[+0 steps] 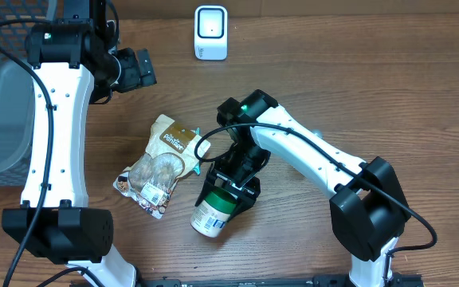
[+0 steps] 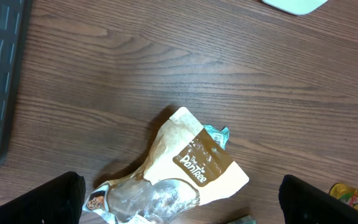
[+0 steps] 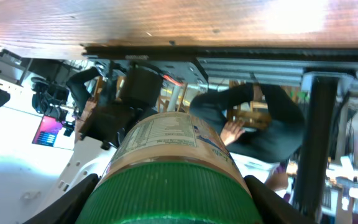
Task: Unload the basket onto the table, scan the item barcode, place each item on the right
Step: 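Carry the green jar up to the scanner with the right gripper, then carry the green jar right and set it down, then release, then reach the right gripper to the Kleenex tissue pack near the packet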
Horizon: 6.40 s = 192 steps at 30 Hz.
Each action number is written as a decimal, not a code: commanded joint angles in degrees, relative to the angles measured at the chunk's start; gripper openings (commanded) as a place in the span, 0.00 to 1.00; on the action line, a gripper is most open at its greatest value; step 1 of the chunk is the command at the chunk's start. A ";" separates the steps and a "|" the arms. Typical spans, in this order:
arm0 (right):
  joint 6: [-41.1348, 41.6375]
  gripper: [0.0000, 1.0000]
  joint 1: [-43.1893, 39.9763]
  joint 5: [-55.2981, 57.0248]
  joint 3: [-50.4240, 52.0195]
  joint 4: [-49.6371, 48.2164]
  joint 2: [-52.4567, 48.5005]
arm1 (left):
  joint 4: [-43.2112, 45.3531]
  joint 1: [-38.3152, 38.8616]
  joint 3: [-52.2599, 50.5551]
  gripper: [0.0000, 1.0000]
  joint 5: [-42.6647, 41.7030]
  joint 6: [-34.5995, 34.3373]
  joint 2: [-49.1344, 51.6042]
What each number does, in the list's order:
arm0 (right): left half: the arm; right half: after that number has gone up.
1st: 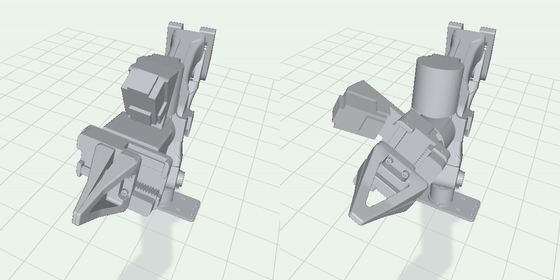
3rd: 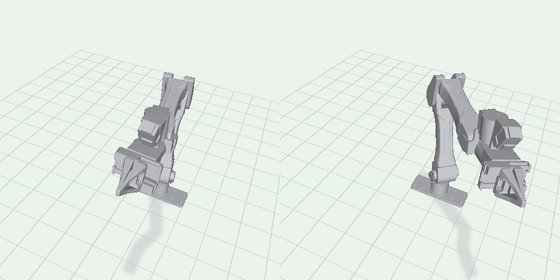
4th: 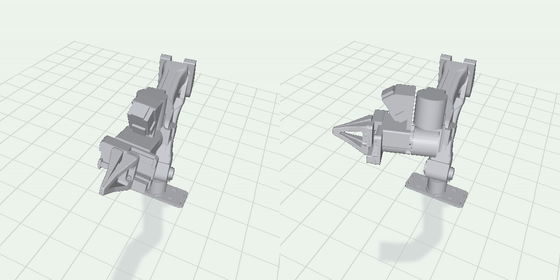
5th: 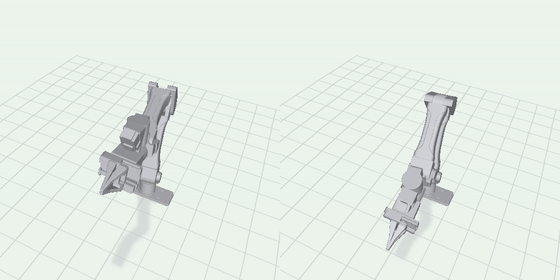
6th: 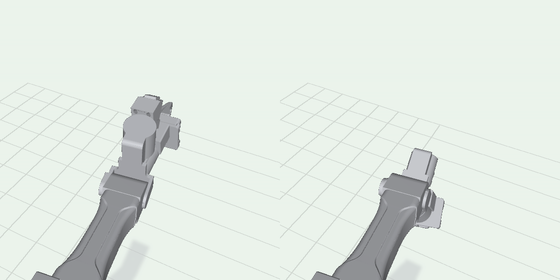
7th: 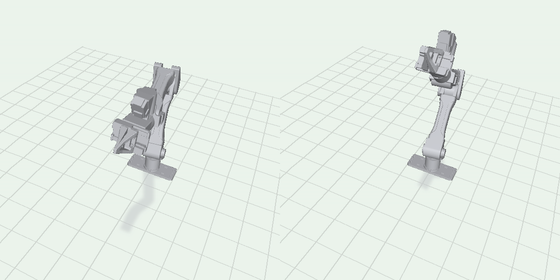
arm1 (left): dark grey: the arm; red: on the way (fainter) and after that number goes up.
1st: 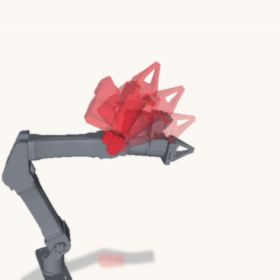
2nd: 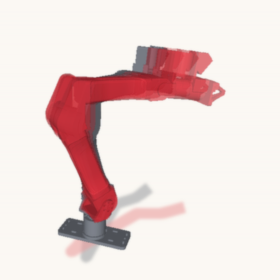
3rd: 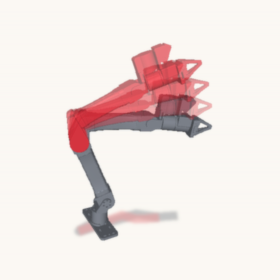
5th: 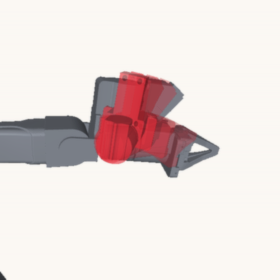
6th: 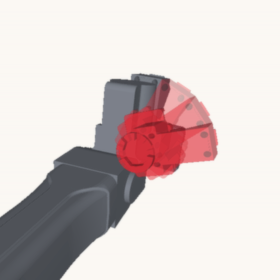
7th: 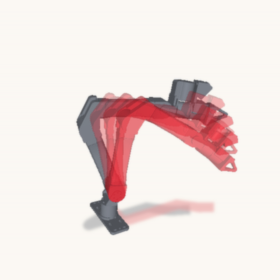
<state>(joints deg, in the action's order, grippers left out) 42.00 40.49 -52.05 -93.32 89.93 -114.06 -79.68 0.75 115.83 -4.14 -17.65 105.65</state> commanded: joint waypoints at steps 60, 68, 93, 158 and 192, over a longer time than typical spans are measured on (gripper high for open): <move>-24.70 0.21 -11.47 64.22 -26.27 -88.80 -24.46 | 0.02 0.00 0.13 1.00 -0.33 -0.39 0.00; -24.70 0.17 -12.74 64.00 -26.27 -104.35 -30.25 | 0.02 0.00 0.13 1.00 -0.33 -0.37 0.00; -27.28 0.15 -13.20 64.04 -26.34 -108.45 -21.42 | 0.02 0.00 0.13 1.00 -0.35 -0.39 0.00; -27.10 0.83 -45.40 43.89 -15.06 -20.39 1.40 | 0.02 0.00 0.13 1.00 -0.33 -0.39 0.00; -11.78 0.11 -1.42 37.35 -12.83 -7.78 7.61 | 0.02 0.00 0.13 1.00 -0.35 -0.37 0.00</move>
<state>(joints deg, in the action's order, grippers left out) 25.17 36.47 -15.81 -109.36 82.21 -106.67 -79.68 0.75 115.83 -4.32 -17.67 105.65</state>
